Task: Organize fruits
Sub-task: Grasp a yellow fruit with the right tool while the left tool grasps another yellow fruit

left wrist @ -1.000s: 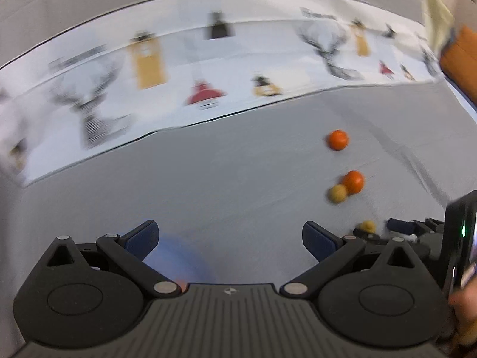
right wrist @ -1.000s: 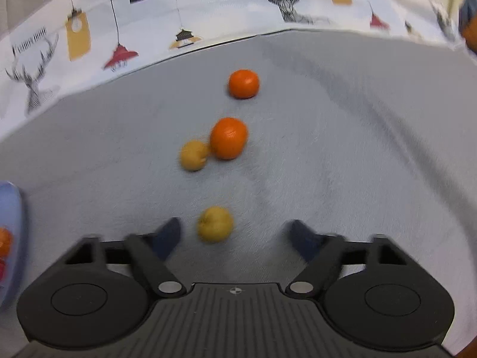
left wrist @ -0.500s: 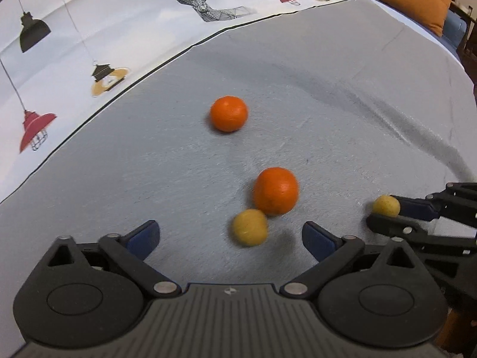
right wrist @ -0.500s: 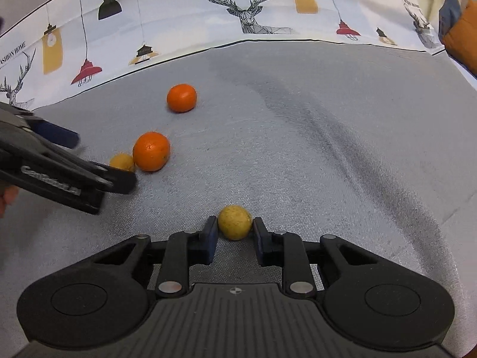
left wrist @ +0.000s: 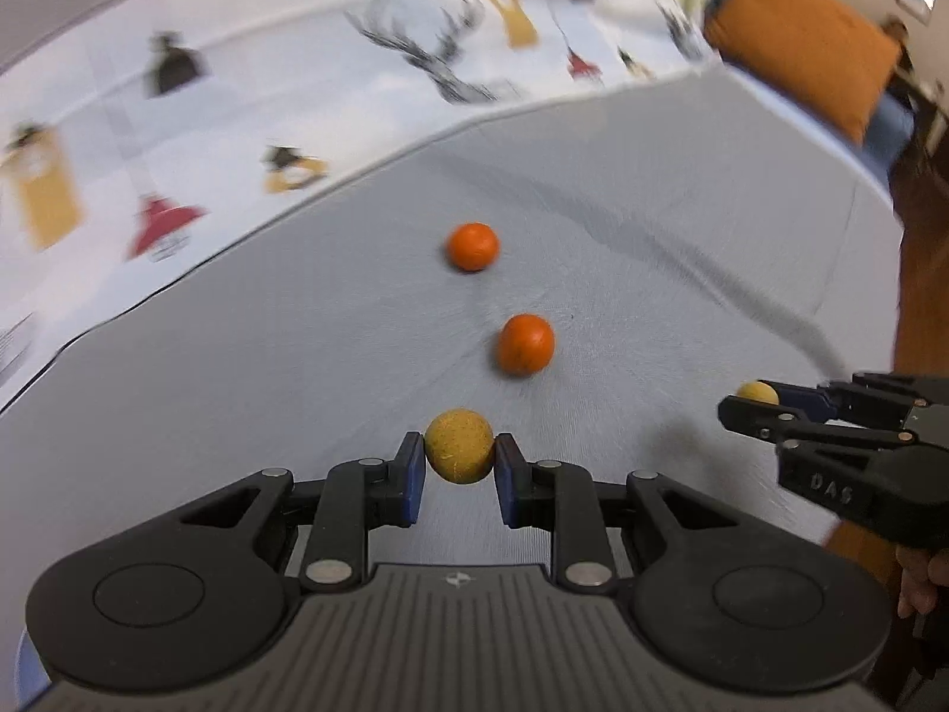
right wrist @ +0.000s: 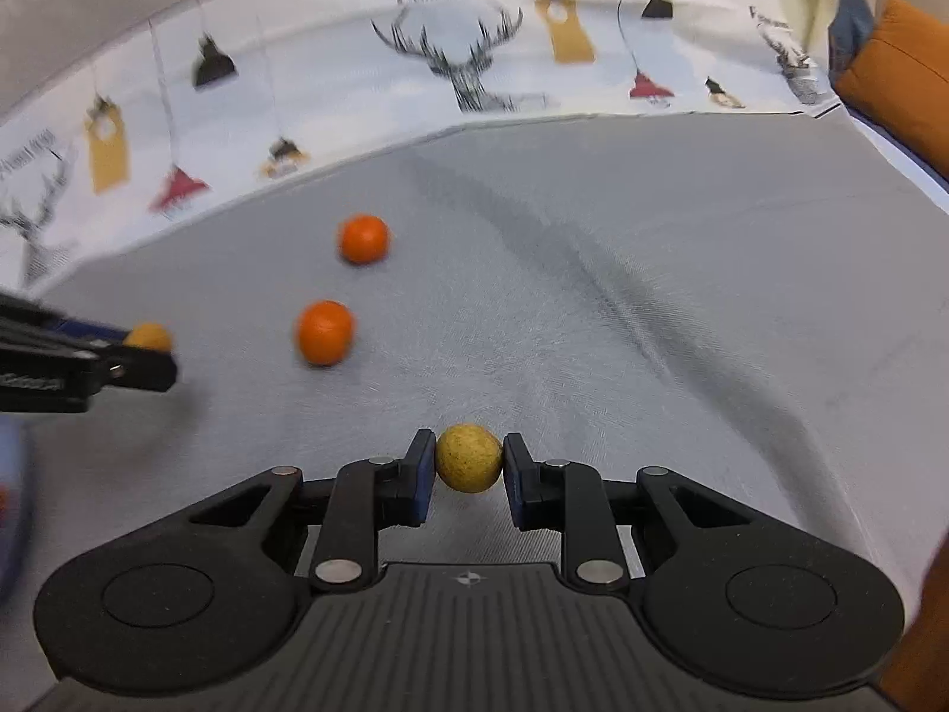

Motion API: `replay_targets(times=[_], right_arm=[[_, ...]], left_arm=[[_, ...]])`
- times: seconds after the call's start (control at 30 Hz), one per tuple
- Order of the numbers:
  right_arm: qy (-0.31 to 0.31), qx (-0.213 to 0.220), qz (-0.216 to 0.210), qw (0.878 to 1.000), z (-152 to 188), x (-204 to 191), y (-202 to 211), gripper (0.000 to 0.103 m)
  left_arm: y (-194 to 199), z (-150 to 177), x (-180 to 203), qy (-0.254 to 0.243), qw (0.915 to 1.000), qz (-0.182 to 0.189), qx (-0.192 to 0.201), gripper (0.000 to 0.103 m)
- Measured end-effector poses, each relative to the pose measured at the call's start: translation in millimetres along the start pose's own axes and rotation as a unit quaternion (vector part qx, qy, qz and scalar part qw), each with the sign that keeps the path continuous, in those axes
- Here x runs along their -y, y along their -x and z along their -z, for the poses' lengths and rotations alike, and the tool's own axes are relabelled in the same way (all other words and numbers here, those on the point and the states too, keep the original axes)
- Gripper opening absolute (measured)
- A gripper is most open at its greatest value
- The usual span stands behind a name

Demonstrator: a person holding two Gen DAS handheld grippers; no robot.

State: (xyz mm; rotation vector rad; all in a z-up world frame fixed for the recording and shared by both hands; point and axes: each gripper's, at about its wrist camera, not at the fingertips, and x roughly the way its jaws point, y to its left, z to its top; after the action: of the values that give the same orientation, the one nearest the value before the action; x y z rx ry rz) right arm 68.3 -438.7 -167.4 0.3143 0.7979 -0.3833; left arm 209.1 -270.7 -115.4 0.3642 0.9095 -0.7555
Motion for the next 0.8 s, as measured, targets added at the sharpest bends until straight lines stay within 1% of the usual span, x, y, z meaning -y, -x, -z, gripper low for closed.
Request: replay_targets(times=[0.07, 0.17, 0.27, 0.37, 0.43, 0.57, 0.63, 0.8], right_arm=[[-0.002, 0.008, -0.015, 1.000, 5, -6, 30, 0.025], [0.012, 0.023, -0.041, 0.999, 13, -26, 76, 0.025], [0.046, 0.036, -0.078, 0.995, 22, -59, 122, 0.025], [0.087, 0.043, -0.119, 0.988, 34, -97, 165, 0.025], [0.112, 0.047, -0.138, 0.983, 42, -120, 187, 0.025], [0.160, 0.048, -0.168, 0.971, 65, -159, 227, 0.025], [0.179, 0.048, -0.186, 0.965, 75, -173, 246, 0.025], [0.220, 0.065, -0.198, 0.953, 101, -199, 285, 0.025]], left_arm=[[38, 18, -8, 0.017, 0.9998, -0.008, 0.001, 0.027], [98, 46, -18, 0.046, 0.9988, -0.009, 0.014, 0.027], [155, 77, -23, 0.076, 0.9966, -0.019, 0.025, 0.027], [208, 107, -25, 0.091, 0.9939, -0.047, 0.042, 0.027], [237, 128, -29, 0.110, 0.9912, -0.055, 0.048, 0.027], [287, 168, -33, 0.142, 0.9849, -0.079, 0.060, 0.027], [307, 188, -36, 0.159, 0.9813, -0.084, 0.068, 0.027], [346, 224, -36, 0.178, 0.9744, -0.100, 0.093, 0.027]])
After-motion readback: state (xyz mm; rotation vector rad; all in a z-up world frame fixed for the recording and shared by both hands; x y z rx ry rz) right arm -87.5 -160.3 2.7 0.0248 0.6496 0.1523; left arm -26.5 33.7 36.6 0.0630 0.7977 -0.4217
